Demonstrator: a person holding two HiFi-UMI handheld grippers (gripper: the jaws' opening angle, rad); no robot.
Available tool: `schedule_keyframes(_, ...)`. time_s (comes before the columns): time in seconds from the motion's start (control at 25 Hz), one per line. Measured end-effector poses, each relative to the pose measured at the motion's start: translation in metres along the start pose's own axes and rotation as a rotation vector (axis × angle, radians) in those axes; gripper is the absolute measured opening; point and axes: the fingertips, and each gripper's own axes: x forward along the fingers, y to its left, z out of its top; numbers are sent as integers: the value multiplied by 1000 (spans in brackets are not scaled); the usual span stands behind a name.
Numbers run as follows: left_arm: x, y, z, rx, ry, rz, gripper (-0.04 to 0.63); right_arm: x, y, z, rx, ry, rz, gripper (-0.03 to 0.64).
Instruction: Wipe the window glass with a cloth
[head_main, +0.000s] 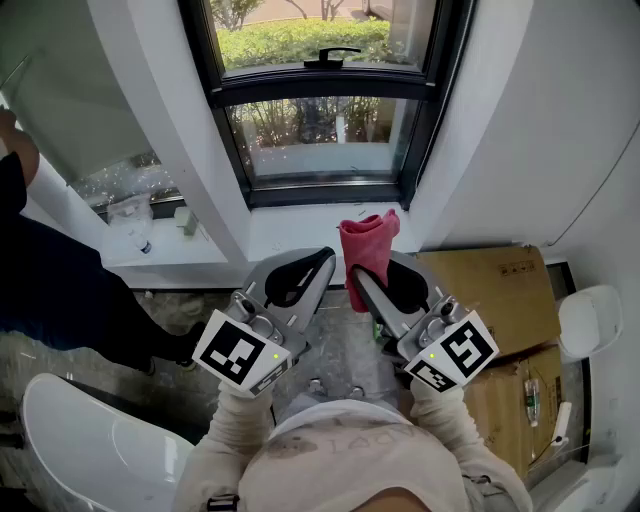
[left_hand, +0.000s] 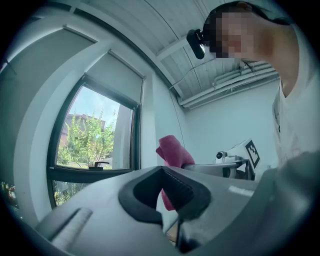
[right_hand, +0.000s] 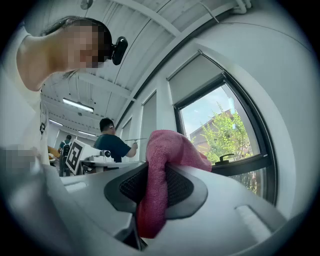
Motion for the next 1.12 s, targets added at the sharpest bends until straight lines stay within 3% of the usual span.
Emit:
schedule_keyframes(0.52, -6, 13, 0, -7, -11, 4, 0, 12, 5, -4, -2, 10, 6, 106)
schedule_keyframes(0.88, -32, 46, -1, -2, -27, 4, 0, 47, 28, -11, 15, 3, 42, 110)
schedule_keyframes(1.12, -41, 71, -3, -21, -46, -23, 0, 65, 27, -17, -23, 9, -30, 110)
